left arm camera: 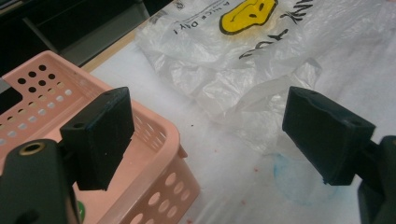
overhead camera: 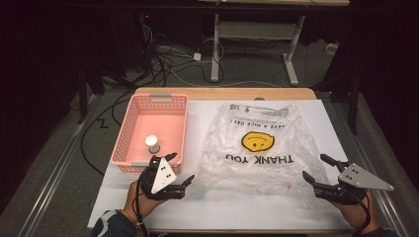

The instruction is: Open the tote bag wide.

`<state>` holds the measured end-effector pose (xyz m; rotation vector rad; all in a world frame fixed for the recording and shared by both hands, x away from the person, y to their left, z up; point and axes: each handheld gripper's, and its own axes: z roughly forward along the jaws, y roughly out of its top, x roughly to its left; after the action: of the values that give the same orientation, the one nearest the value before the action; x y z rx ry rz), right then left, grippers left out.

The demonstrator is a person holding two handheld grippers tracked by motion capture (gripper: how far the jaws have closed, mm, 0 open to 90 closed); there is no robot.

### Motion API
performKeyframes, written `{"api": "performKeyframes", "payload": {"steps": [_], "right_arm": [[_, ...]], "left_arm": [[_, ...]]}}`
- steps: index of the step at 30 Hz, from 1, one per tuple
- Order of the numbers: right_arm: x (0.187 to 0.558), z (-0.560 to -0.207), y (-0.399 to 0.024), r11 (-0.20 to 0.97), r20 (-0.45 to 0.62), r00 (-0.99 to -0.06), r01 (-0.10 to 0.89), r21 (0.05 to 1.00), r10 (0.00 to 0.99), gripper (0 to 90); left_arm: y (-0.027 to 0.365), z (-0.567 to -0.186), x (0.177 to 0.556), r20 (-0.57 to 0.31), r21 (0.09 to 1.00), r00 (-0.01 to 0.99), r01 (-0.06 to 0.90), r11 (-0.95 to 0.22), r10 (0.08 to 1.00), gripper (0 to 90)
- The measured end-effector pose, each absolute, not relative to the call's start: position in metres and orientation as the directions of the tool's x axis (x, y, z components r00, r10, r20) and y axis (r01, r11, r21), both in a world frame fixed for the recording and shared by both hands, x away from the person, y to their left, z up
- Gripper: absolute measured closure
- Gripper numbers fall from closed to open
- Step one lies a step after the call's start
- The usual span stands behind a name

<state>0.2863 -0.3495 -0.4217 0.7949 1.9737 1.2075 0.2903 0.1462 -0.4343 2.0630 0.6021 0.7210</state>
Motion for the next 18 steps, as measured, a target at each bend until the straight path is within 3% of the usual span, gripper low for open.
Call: {"api": "performKeyframes", "payload": {"steps": [13,18], "right_arm": [[0.298,-0.409,-0.357,0.373,-0.247,-0.527,0.146,0.916,0.813,29.7],[0.351,-0.398,-0.374,0.362,-0.22,-0.467,0.241,0.9,0.857,36.9]], "left_arm": [[0.139,-0.437,0.288,0.259,0.831,0.744,0.154,-0.535,0.616,17.2],[0.133,-0.439,0.286,0.261,0.821,0.761,0.149,-0.552,0.593,18.6]]}}
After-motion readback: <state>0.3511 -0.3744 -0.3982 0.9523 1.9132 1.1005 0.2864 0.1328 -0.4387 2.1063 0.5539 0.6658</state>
